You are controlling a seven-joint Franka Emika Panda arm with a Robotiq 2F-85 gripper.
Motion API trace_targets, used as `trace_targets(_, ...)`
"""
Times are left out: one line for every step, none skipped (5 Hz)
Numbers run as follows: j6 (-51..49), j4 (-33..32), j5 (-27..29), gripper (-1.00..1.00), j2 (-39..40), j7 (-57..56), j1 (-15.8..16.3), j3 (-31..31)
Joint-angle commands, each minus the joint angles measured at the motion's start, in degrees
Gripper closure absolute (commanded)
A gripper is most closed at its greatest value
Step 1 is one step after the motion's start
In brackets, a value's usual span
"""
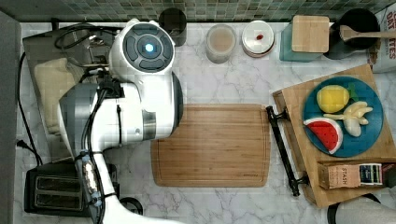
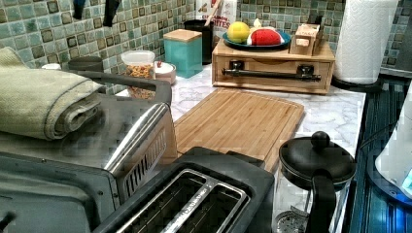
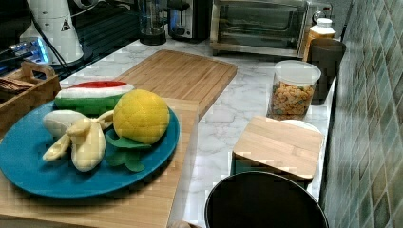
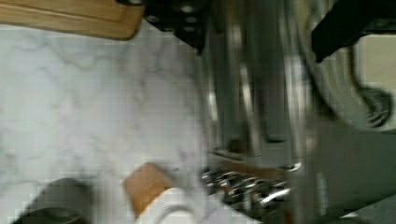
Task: Pick up the towel.
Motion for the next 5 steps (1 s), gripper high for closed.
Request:
trace_targets(-2.9, 0.7, 9.3, -1.00, -5.1, -11.1, 0.4, 3.0)
trace_targets(-3.3, 0.7, 9.8, -1.00, -4.2, -12.1, 1.7, 4.5)
trace_targets(-2.8, 1.5, 9.1, -1.00, -2.9, -11.9, 3.5, 5.9)
trace_targets(-1.4, 2.2, 7.6, -1.00, -1.7, -11.1, 4.9, 7.2)
trace_targets(-1.6, 5.4, 5.2, -1.00, 2.0, -8.3, 6.5, 7.5)
